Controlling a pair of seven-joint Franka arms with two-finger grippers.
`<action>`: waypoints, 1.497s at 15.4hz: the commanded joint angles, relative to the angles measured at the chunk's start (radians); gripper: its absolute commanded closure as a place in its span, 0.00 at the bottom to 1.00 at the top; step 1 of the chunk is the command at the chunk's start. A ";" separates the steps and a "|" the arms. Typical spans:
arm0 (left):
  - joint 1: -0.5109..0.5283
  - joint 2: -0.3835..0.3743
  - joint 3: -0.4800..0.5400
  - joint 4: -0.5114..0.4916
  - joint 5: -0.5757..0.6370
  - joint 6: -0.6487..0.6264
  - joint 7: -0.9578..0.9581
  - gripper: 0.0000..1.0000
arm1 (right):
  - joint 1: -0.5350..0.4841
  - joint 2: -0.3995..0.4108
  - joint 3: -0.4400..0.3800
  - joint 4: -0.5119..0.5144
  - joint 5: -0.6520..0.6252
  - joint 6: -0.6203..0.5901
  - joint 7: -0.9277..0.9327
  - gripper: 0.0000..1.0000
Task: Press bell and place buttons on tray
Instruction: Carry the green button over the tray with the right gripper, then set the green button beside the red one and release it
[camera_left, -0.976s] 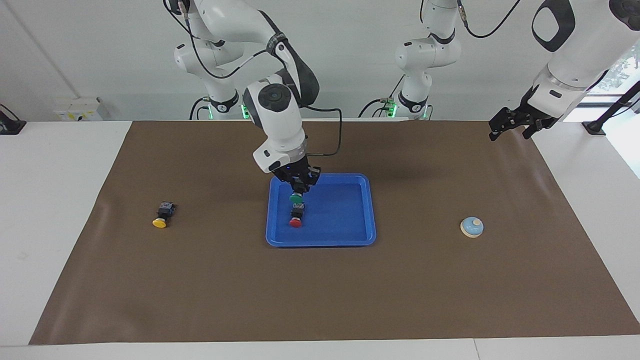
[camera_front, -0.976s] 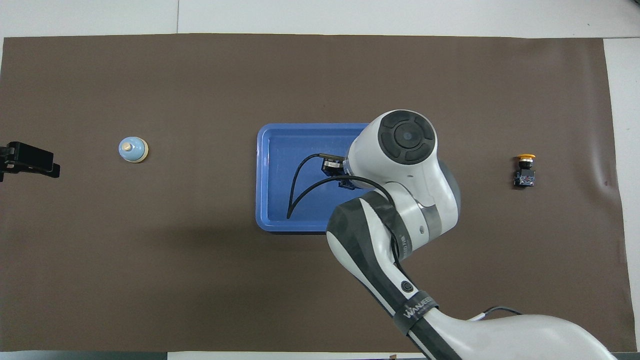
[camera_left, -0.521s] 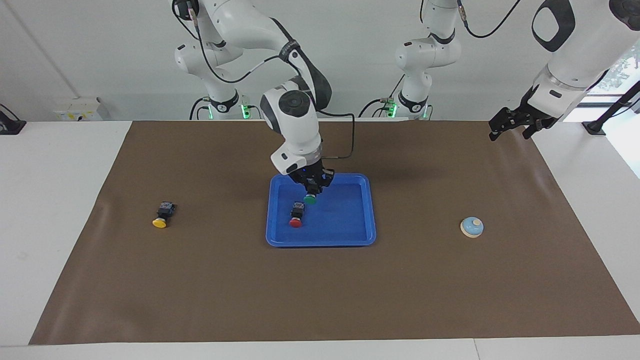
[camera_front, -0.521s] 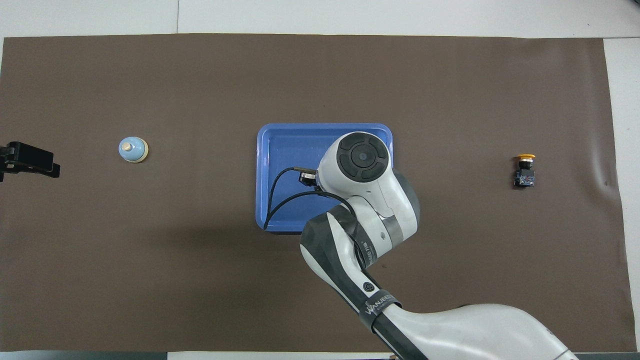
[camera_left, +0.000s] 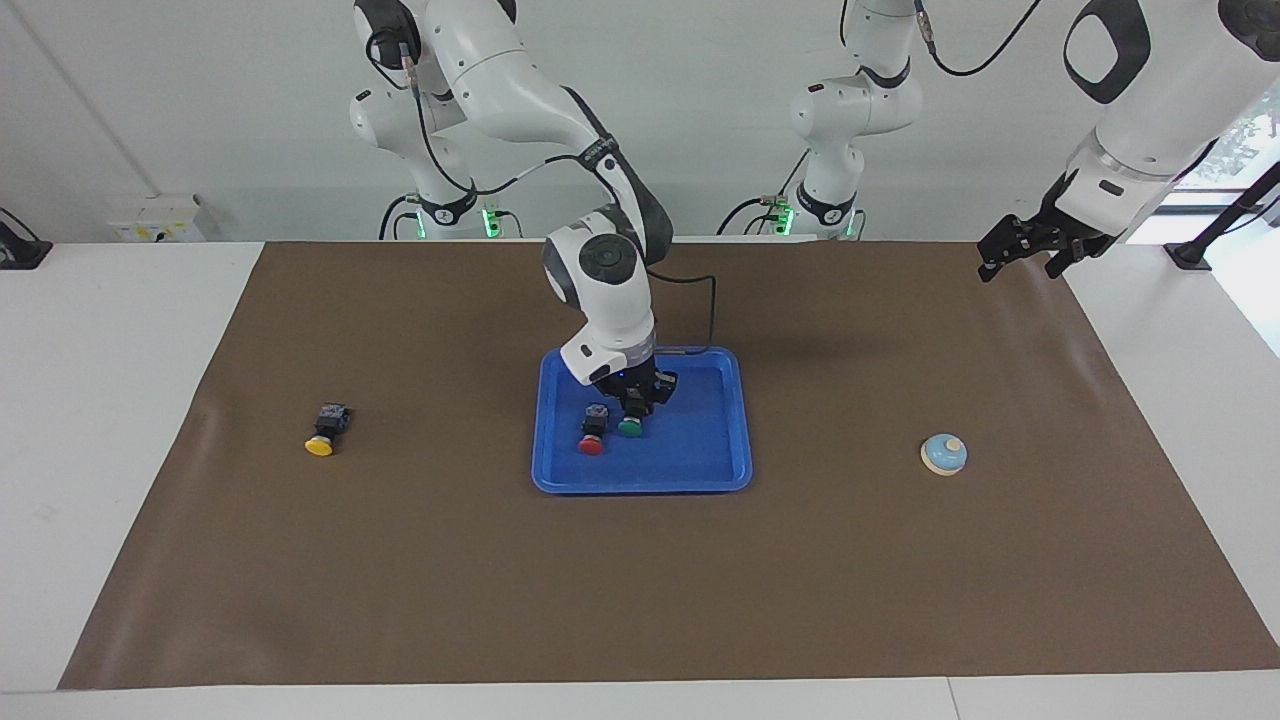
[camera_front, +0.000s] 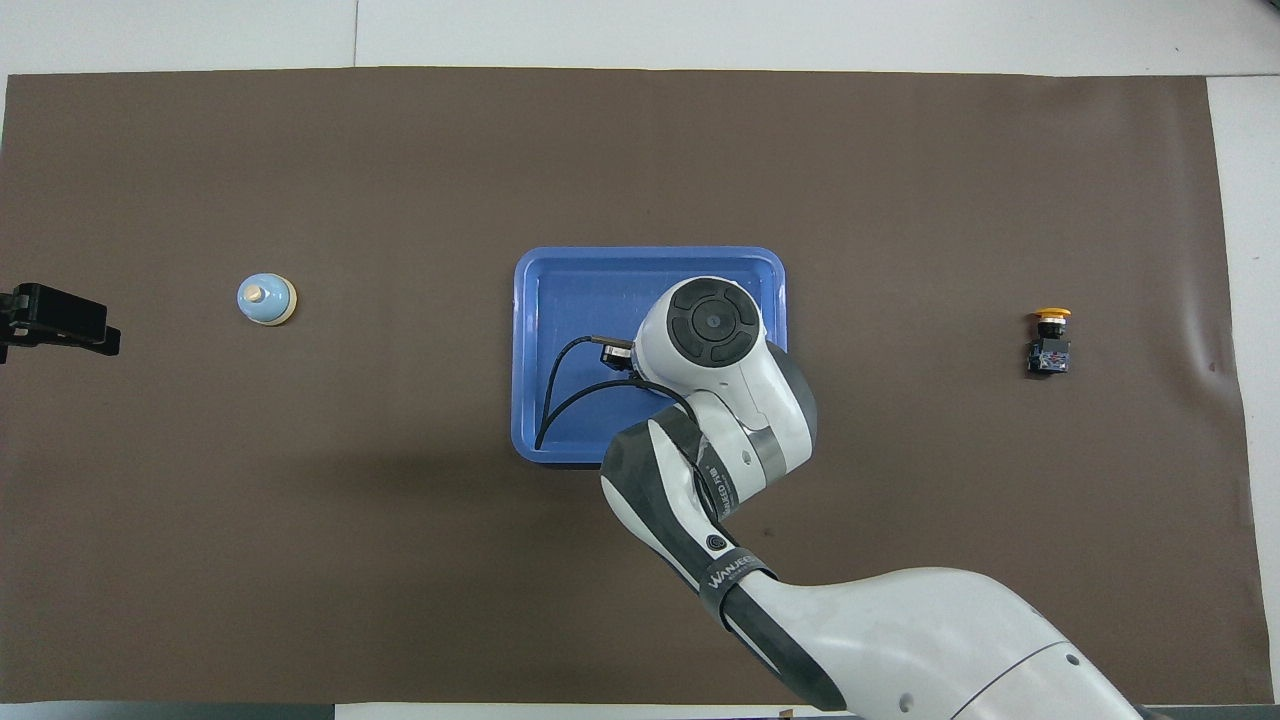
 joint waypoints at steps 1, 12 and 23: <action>-0.004 -0.013 0.006 -0.004 -0.001 -0.003 0.005 0.00 | 0.002 -0.012 0.000 -0.020 -0.002 0.014 0.010 0.08; -0.004 -0.013 0.006 -0.004 -0.002 -0.003 0.005 0.00 | -0.220 -0.228 -0.017 0.025 -0.063 -0.307 -0.061 0.00; -0.004 -0.013 0.006 -0.004 -0.001 -0.003 0.005 0.00 | -0.616 -0.305 -0.019 -0.116 -0.179 -0.311 -0.580 0.00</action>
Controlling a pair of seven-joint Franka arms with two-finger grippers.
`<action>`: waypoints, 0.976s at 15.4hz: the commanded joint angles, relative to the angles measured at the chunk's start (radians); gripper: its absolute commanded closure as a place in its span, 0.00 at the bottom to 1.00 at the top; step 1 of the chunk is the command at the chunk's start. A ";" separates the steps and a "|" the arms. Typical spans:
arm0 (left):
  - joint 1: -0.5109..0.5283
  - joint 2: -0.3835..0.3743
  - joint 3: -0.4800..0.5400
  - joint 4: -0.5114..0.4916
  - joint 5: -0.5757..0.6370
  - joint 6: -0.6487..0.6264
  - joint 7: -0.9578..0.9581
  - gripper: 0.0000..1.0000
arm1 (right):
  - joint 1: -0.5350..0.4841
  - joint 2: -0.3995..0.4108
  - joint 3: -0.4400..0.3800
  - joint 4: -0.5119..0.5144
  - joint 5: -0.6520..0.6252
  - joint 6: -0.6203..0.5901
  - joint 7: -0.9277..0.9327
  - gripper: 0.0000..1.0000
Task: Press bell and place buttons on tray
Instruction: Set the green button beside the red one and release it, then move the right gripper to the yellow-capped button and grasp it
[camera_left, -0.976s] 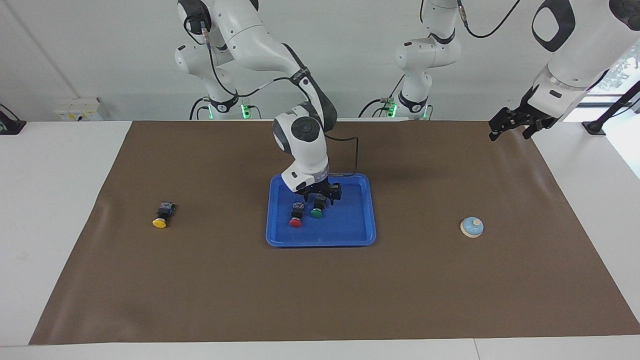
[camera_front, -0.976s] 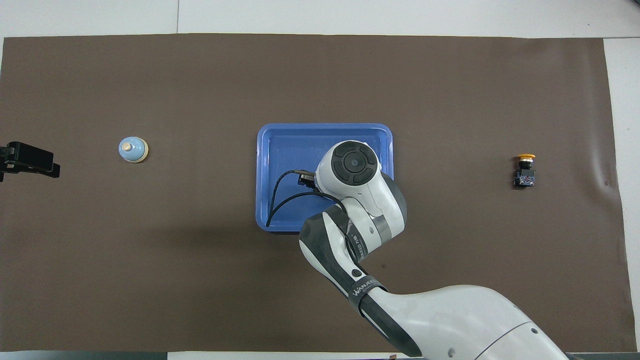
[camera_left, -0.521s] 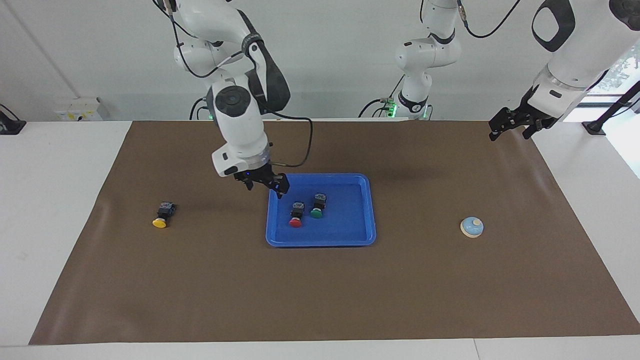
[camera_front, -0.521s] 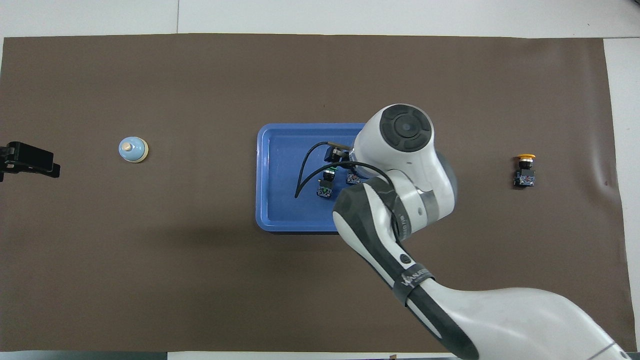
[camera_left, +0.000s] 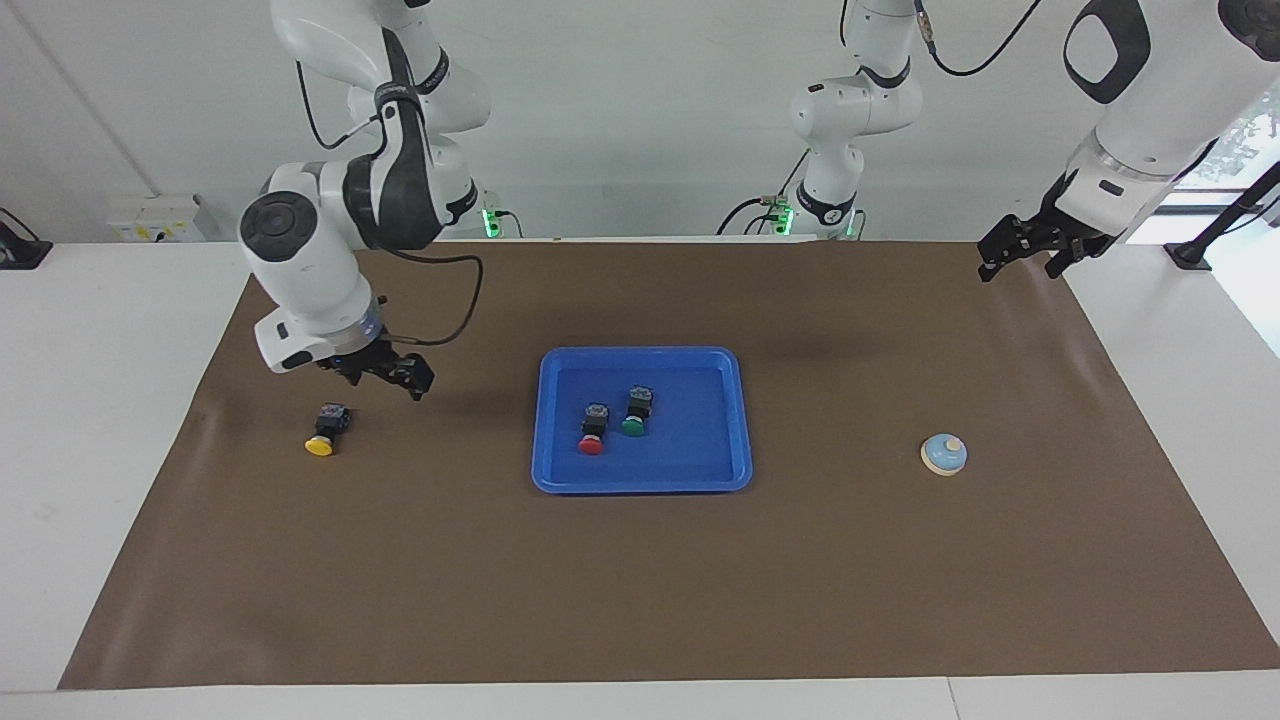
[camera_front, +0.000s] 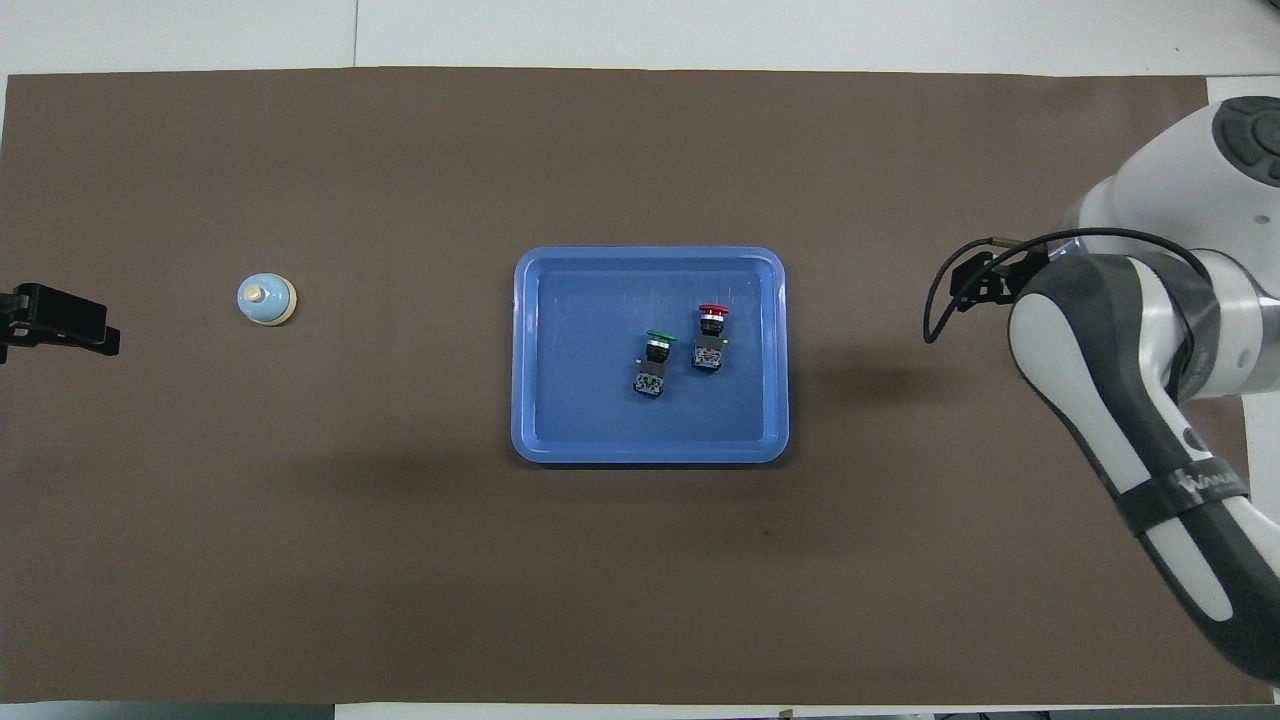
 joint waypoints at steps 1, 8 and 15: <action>-0.004 -0.011 0.006 -0.004 -0.001 -0.003 0.005 0.00 | -0.081 -0.055 0.017 -0.140 -0.019 0.131 -0.101 0.00; -0.003 -0.011 0.006 -0.004 -0.001 -0.003 0.005 0.00 | -0.155 -0.042 0.017 -0.305 -0.019 0.386 -0.195 0.00; -0.004 -0.013 0.006 -0.004 -0.002 -0.003 0.005 0.00 | -0.195 0.007 0.017 -0.319 -0.019 0.438 -0.236 0.00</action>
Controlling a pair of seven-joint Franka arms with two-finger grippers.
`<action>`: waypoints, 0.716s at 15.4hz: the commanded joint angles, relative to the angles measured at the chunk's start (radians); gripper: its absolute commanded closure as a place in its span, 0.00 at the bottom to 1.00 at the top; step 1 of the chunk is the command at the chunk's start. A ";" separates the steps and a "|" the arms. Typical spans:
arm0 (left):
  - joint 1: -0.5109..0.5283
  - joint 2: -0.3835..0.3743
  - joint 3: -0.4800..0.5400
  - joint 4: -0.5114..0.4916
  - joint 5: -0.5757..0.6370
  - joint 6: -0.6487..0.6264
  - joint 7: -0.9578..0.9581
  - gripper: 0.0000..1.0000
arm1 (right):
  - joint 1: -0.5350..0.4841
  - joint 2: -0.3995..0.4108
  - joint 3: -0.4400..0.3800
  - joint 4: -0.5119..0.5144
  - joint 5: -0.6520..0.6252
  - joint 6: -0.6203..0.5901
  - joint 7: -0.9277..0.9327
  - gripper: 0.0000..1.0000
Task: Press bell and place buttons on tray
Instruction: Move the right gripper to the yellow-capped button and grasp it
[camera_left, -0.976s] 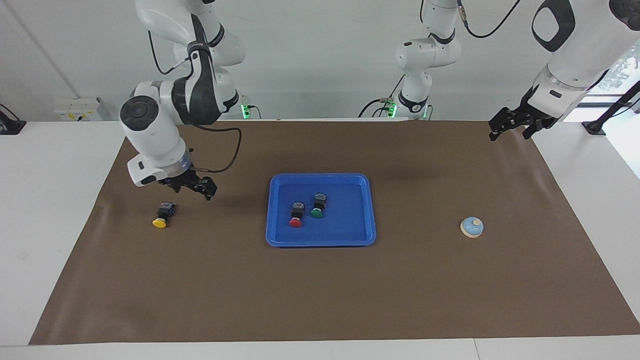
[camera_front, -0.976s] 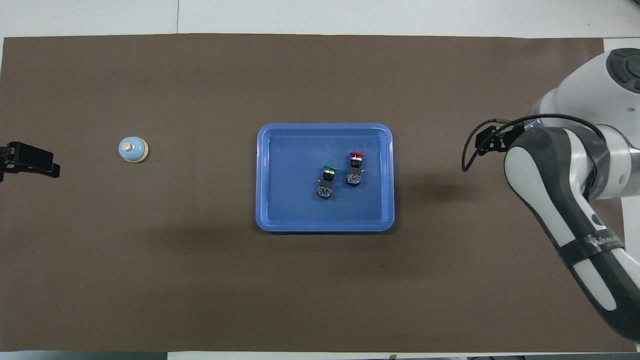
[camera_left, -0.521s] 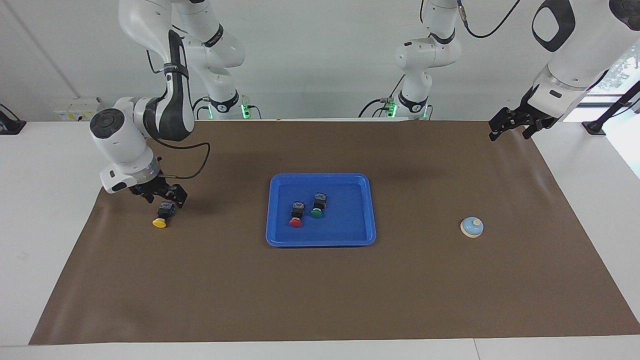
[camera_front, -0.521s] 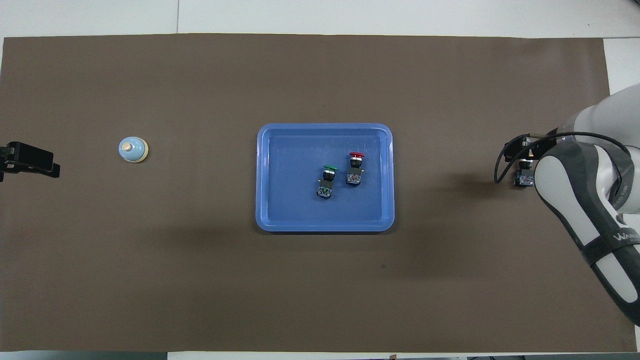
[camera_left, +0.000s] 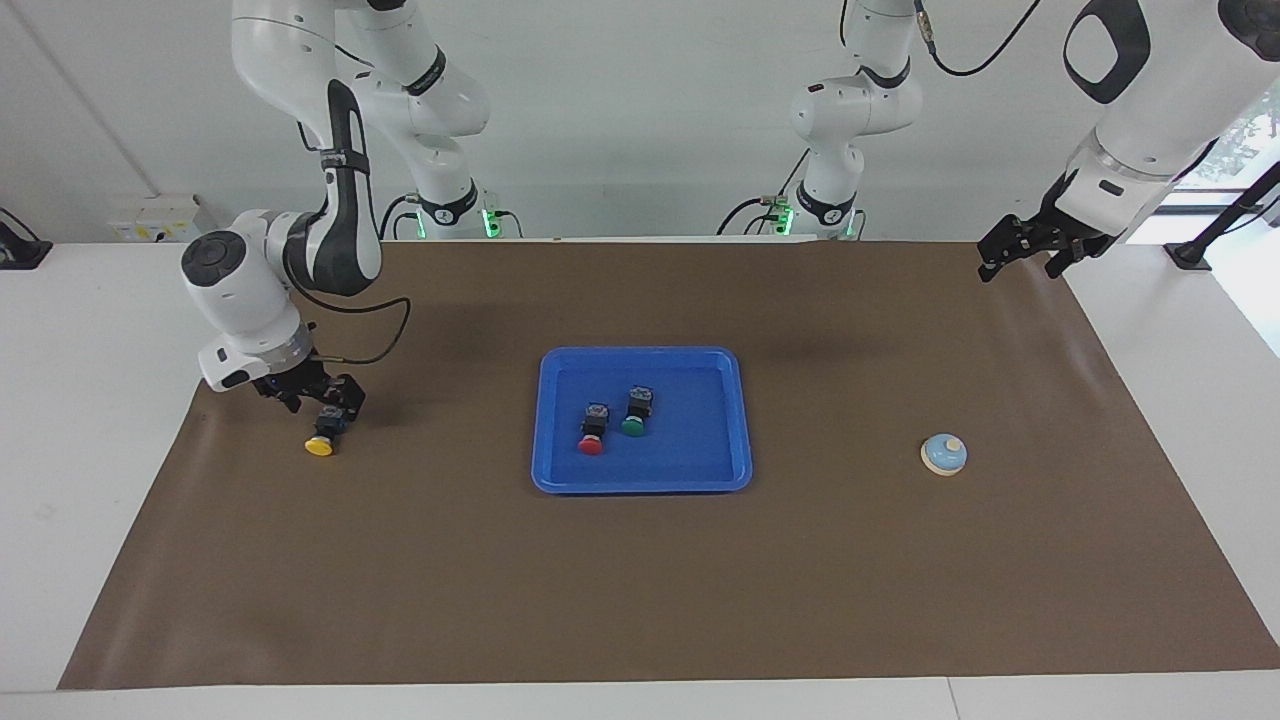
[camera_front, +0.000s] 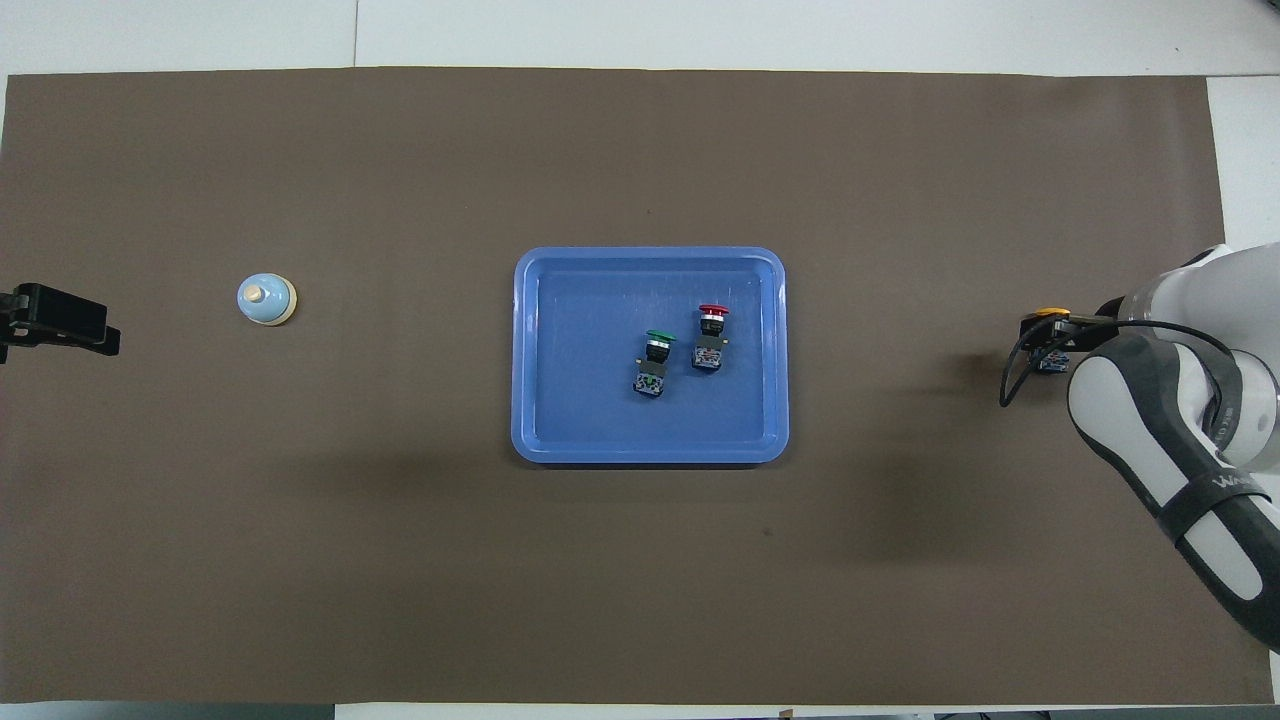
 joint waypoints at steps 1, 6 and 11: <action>-0.004 -0.011 0.006 -0.004 -0.001 -0.003 0.005 0.00 | -0.017 0.022 0.016 -0.020 -0.017 0.073 -0.016 0.00; -0.004 -0.011 0.006 -0.004 -0.001 -0.003 0.005 0.00 | -0.024 0.055 0.016 -0.034 -0.017 0.135 -0.025 0.18; -0.004 -0.013 0.006 -0.004 -0.001 -0.003 0.005 0.00 | -0.022 0.055 0.016 -0.028 -0.017 0.117 -0.025 1.00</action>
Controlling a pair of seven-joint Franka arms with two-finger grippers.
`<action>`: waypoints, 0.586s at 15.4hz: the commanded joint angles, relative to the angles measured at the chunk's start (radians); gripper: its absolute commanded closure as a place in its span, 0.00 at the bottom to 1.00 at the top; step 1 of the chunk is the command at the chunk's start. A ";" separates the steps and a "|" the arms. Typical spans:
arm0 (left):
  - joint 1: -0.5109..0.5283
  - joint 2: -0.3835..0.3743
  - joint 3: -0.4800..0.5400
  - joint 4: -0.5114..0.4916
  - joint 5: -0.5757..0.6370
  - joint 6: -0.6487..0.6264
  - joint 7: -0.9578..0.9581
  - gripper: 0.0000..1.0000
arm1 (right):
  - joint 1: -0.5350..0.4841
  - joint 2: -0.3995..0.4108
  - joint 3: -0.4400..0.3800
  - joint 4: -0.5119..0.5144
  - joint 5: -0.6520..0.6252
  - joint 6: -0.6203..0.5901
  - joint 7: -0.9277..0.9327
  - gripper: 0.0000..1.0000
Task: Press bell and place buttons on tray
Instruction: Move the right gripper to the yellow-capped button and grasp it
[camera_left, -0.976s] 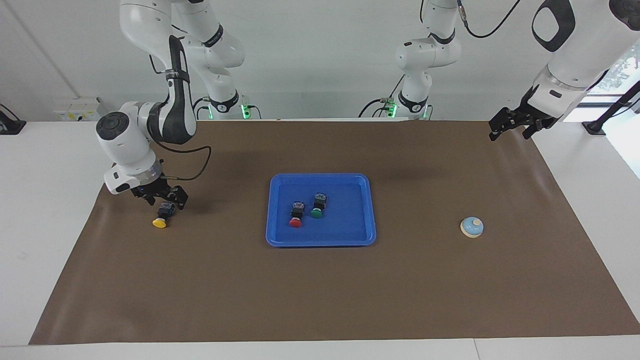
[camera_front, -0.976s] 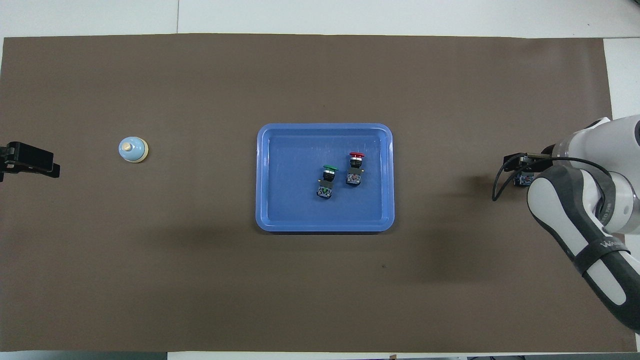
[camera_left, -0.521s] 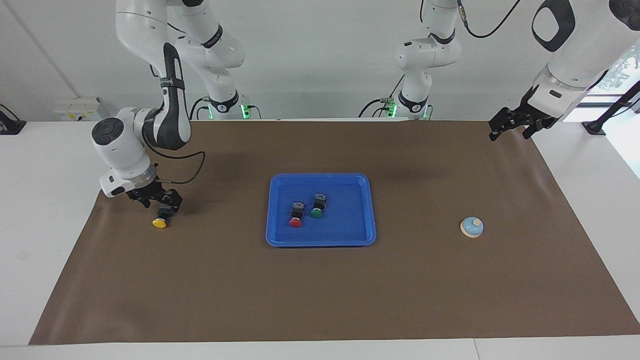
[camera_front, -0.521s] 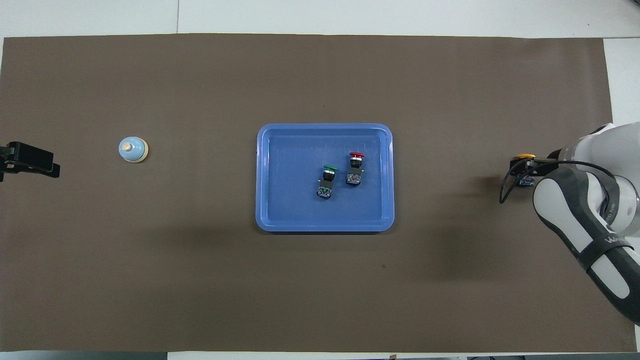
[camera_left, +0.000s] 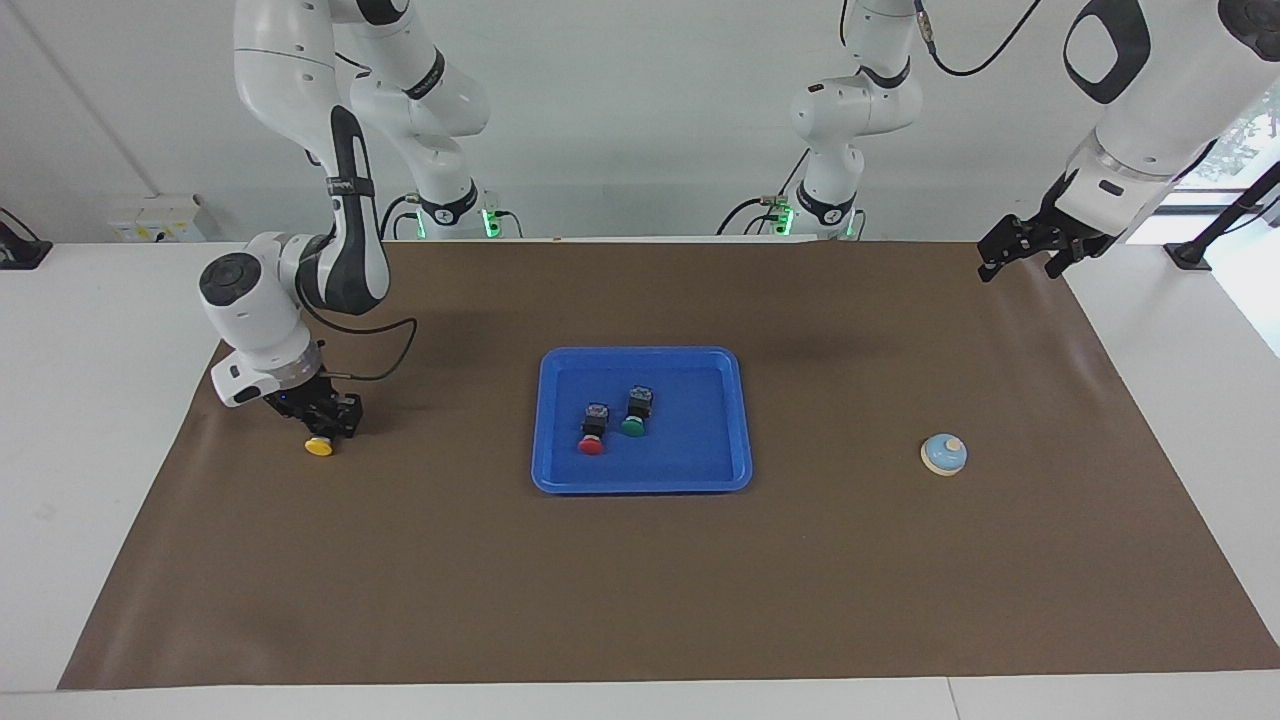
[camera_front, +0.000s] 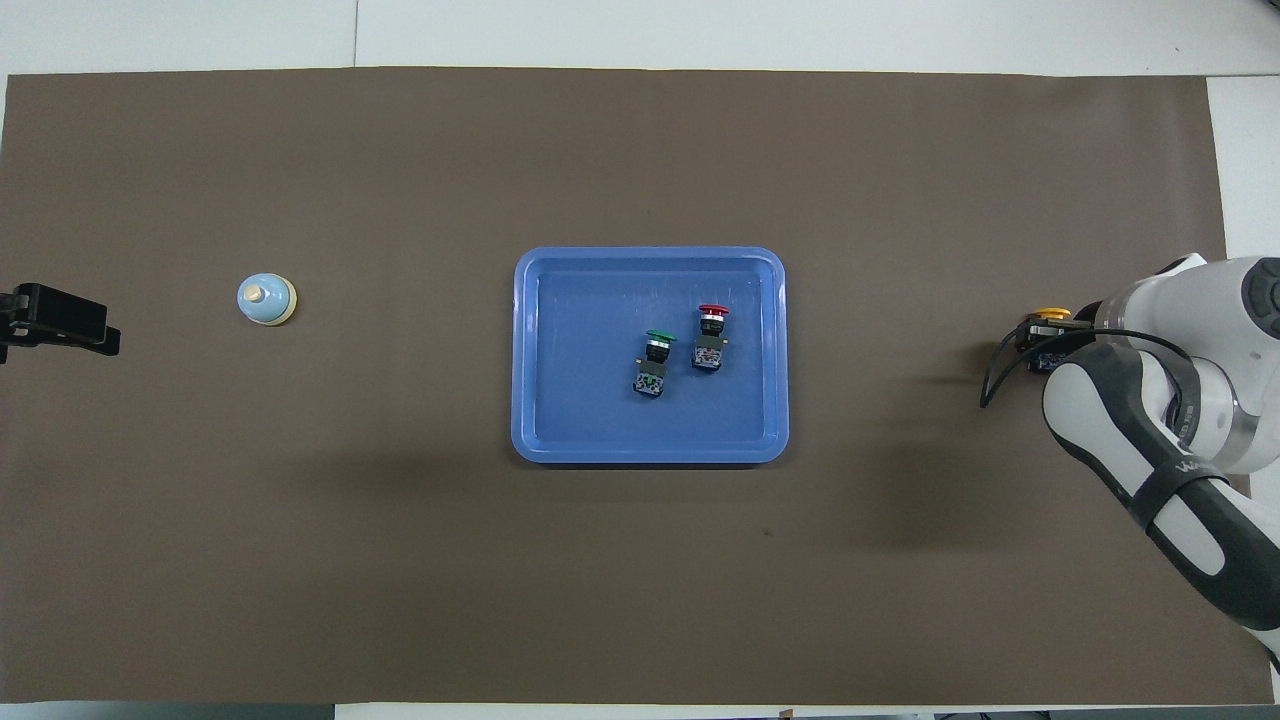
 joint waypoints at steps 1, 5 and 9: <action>-0.004 -0.013 0.006 -0.004 -0.002 -0.003 0.005 0.00 | -0.021 -0.011 0.014 -0.003 -0.017 -0.018 -0.024 1.00; -0.004 -0.013 0.006 -0.004 -0.001 -0.003 0.005 0.00 | -0.002 -0.037 0.026 0.058 -0.017 -0.138 -0.016 1.00; -0.004 -0.013 0.006 -0.004 -0.001 -0.003 0.005 0.00 | 0.103 -0.048 0.032 0.168 -0.004 -0.276 0.087 1.00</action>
